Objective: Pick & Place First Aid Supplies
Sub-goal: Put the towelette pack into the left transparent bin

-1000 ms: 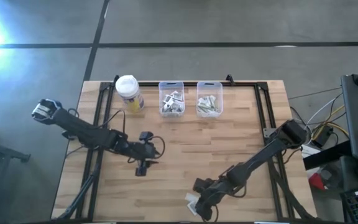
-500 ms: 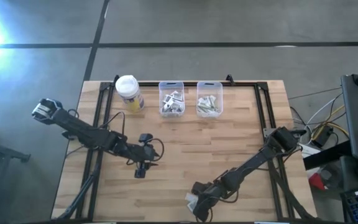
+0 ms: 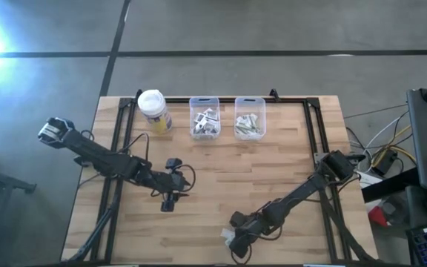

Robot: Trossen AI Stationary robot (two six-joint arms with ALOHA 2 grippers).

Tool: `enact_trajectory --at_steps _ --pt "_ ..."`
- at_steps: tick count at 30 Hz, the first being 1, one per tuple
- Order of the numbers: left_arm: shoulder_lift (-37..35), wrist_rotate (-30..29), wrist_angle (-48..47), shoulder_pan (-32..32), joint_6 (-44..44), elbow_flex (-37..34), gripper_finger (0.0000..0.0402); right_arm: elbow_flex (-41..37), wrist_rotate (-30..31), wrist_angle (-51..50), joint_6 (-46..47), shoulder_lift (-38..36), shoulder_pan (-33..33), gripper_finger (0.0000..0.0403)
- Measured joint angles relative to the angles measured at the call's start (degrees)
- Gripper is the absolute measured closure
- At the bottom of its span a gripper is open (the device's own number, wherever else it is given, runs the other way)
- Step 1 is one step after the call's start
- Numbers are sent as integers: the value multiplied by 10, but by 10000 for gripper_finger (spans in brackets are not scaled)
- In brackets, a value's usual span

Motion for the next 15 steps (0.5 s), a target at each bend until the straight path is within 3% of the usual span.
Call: enact_trajectory --at_steps 15 --pt "0 1 -1 0 0 0 227 1 90 -58 -12 -3 -52 346"
